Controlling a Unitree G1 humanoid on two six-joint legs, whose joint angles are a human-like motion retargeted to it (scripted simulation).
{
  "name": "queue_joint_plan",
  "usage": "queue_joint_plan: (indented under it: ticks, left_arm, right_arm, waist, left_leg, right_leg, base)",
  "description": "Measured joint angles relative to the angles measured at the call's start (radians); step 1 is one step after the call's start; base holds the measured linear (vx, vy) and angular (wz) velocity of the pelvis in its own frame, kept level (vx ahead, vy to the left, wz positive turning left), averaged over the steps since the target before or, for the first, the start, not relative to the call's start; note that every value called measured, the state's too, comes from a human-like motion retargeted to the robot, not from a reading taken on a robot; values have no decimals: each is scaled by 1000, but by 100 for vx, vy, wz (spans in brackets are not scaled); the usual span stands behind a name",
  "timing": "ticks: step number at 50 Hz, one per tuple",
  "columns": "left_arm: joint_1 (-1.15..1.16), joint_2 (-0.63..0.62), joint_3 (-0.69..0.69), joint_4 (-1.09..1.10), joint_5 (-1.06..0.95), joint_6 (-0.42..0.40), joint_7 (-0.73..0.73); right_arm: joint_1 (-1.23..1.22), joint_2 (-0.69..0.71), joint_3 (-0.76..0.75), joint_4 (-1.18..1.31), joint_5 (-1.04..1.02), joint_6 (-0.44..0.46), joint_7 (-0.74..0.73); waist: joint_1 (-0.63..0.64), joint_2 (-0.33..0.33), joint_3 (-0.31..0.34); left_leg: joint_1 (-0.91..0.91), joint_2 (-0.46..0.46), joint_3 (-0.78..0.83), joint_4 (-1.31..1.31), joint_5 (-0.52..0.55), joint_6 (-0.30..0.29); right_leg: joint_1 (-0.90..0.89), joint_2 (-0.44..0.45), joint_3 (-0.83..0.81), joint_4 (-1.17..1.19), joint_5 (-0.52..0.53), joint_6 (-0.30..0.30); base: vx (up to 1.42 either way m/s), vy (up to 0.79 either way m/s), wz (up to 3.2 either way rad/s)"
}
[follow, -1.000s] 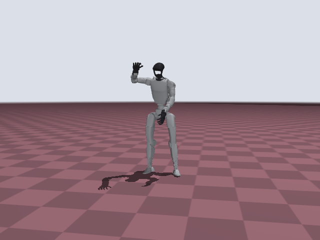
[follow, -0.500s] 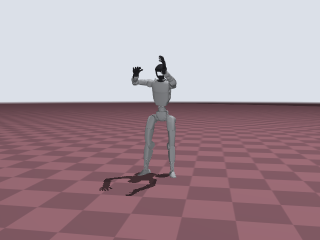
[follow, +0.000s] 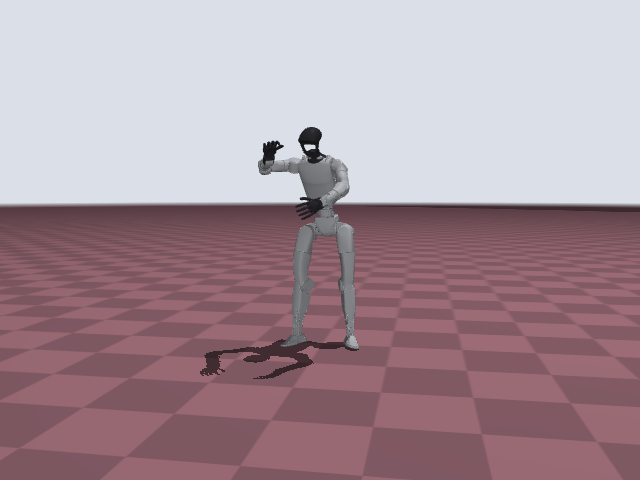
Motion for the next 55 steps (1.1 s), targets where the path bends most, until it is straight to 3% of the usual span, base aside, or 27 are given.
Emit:
queue_joint_plan:
  ticks: [2,4,10,15,17,26,35,42,55]
  left_arm:
    - [89,-31,36,23,16,3,-4]
    - [162,-53,56,39,32,5,-10]
    - [164,-63,46,32,40,2,-19]
    - [-36,-27,-2,-10,-20,-15,-3]
    - [-139,-20,-2,-24,-63,-34,23]
    - [-656,28,-21,-40,-144,-128,161]
    - [-932,-2,-142,92,-116,-102,228]
    - [-775,-57,-202,80,-74,-57,149]
    - [-86,-185,-5,-34,82,-34,6]
  right_arm:
    - [-12,6,13,-4,-9,0,-2]
    - [-30,10,39,0,-13,1,2]
    - [-92,-7,135,29,-11,-5,29]
    - [-96,-24,164,63,24,-5,37]
    - [-84,-33,170,63,33,-9,34]
    - [-74,-87,224,35,62,-35,52]
    - [-104,-119,254,32,87,-49,28]
    - [-109,-123,218,34,90,-48,16]
    - [-85,-57,108,17,-5,-27,1]
  waist:
    - [-18,-8,0]
    - [-29,-9,-54]
    - [-52,-18,-45]
    - [-32,-6,-67]
    - [-34,-4,-9]
    - [3,39,-95]
    - [34,54,-137]
    - [45,32,-92]
    - [14,-77,71]
  left_leg:
    - [-27,3,5,0,9,0]
    - [-104,10,16,0,24,0]
    - [-135,27,25,0,44,0]
    - [-127,50,37,0,48,0]
    - [-37,48,31,0,35,0]
    - [9,82,55,0,25,0]
    - [54,119,69,0,16,0]
    - [74,146,66,0,14,1]
    - [23,158,85,0,48,0]
  right_leg:
    - [-24,6,2,-14,12,0]
    - [-98,17,10,-33,33,0]
    - [-123,44,4,-55,47,0]
    - [-123,70,7,-55,38,0]
    - [-34,71,-1,-47,17,0]
    - [-18,101,14,-11,-28,0]
    - [5,131,27,12,-66,0]
    - [21,150,27,21,-83,0]
    - [-26,176,32,-17,-36,0]
  base:
    - [-6,-10,-10]
    - [-5,-11,-15]
    - [-5,-12,-7]
    - [3,-11,-13]
    - [7,-8,-2]
    - [11,-7,-16]
    - [9,-7,-12]
    - [0,-8,-2]
    - [-13,-7,-7]
